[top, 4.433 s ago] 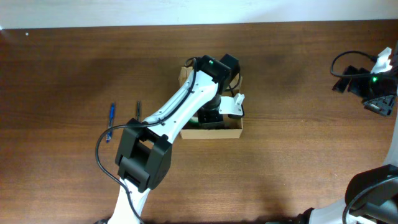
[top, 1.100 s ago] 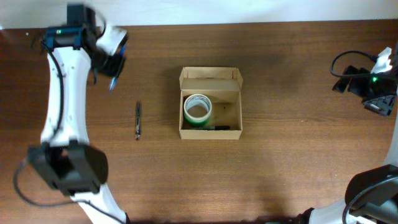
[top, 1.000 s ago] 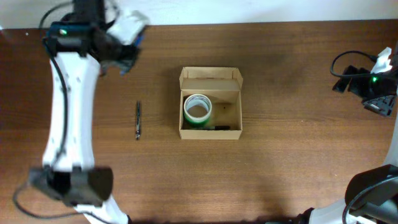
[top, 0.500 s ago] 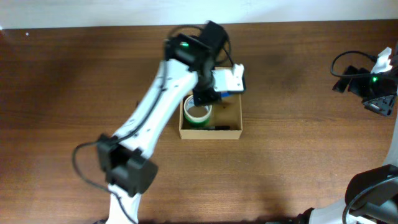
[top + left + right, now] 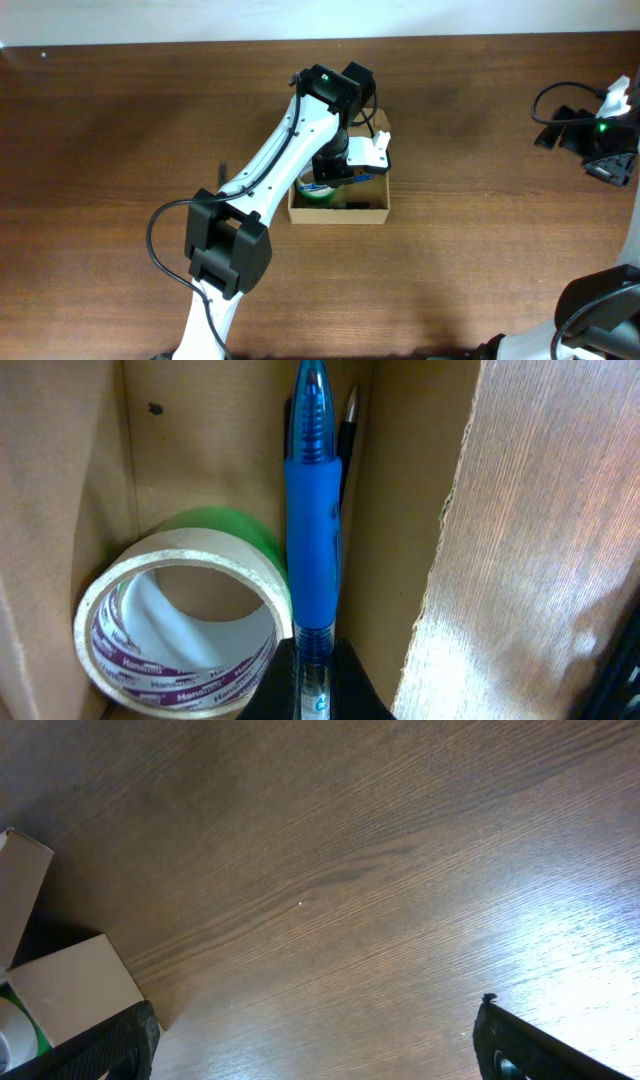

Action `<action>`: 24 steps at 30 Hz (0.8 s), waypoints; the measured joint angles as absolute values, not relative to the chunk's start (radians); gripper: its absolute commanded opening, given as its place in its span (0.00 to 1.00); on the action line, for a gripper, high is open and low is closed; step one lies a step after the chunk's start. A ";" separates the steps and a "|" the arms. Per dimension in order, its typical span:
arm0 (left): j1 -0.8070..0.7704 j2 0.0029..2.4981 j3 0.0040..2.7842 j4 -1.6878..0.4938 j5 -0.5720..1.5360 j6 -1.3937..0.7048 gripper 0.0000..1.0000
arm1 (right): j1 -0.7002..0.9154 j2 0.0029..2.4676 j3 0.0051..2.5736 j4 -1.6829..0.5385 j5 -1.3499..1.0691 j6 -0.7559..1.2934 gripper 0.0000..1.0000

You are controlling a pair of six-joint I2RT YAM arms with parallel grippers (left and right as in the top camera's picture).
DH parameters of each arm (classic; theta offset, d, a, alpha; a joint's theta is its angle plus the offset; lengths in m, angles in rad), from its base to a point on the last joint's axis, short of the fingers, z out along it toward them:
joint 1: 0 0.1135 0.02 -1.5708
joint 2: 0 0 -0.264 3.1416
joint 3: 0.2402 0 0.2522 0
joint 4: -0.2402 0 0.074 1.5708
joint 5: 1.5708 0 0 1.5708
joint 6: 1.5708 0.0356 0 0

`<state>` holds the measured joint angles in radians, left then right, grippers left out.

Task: Pack container
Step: 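Carry the blue pen with the left gripper and drop it into the box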

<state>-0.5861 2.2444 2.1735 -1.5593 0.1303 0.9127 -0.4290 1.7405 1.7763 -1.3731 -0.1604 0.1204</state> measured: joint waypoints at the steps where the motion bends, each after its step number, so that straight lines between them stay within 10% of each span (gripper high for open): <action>1: -0.586 2.244 2.164 -1.559 0.132 0.913 0.02 | -0.429 1.740 1.776 -1.373 -0.160 0.121 0.99; 18: -0.586 2.244 2.044 -1.482 0.139 0.893 0.02 | -0.429 1.740 1.776 -1.373 -0.160 0.121 0.99; 24: -0.587 2.244 2.044 -1.480 0.143 0.882 0.23 | -0.429 1.740 1.776 -1.373 -0.160 0.121 0.99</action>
